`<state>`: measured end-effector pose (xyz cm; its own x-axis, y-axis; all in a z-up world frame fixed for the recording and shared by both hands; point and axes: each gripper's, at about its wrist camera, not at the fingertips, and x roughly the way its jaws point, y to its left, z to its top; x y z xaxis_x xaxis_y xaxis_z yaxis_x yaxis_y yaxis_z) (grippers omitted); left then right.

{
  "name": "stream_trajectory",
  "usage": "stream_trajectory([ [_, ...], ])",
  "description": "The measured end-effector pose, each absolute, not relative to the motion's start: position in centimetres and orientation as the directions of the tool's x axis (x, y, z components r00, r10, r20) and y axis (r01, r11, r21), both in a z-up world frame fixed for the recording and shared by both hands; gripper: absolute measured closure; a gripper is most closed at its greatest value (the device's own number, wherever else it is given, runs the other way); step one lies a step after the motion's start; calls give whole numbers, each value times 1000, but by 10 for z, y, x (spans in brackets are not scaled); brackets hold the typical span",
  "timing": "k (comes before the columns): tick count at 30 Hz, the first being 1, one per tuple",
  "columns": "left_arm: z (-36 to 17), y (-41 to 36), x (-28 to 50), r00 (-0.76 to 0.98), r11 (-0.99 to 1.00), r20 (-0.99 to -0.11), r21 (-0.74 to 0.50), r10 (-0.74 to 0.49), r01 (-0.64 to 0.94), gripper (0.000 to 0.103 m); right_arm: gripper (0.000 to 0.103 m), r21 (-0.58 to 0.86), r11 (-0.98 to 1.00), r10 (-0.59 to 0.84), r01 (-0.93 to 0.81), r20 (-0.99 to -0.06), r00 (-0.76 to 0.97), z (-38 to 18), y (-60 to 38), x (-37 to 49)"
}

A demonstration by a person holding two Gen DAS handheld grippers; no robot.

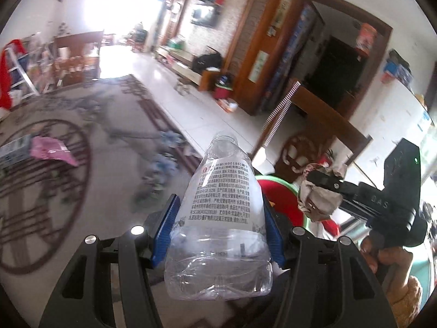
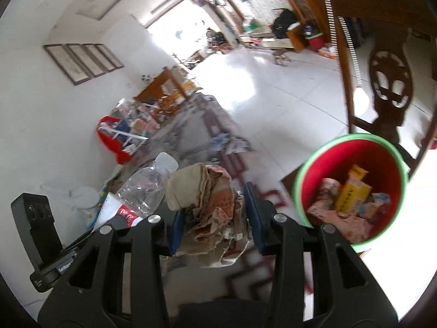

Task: Collect trash
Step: 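Carry the bottle and crumpled paper to the red bucket and release both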

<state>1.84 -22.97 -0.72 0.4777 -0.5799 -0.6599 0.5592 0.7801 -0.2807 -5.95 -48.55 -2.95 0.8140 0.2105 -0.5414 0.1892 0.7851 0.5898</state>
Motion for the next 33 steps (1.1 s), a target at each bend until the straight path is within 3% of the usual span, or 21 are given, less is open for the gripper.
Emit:
stream_trajectory([
  [9, -20, -272, 22, 403, 737, -687, -291, -605, 610, 48, 63, 530, 767, 69, 361, -628, 775, -68, -538, -60],
  [11, -23, -279, 26, 381, 726, -691, -304, -613, 617, 48, 52, 498, 775, 29, 390, -644, 764, -71, -539, -56],
  [12, -24, -286, 29, 363, 713, -691, -317, -625, 625, 48, 38, 479, 771, -6, 419, -653, 757, -72, -543, -56],
  [13, -24, -289, 32, 348, 701, -689, -326, -636, 634, 48, 34, 477, 762, -27, 439, -653, 757, -73, -544, -58],
  [18, -23, -332, 39, 283, 634, -689, -325, -667, 701, 48, 28, 470, 725, -113, 503, -639, 761, -75, -553, -74],
  [23, -26, -378, 38, 216, 567, -693, -326, -688, 757, 46, 27, 485, 663, -175, 570, -640, 748, -80, -570, -95],
  [26, -28, -391, 35, 205, 552, -692, -326, -693, 767, 24, 27, 490, 639, -192, 593, -644, 740, -81, -578, -102],
  [33, -33, -359, 33, 258, 595, -685, -313, -682, 741, 24, 27, 512, 653, -153, 558, -632, 760, -73, -568, -99],
])
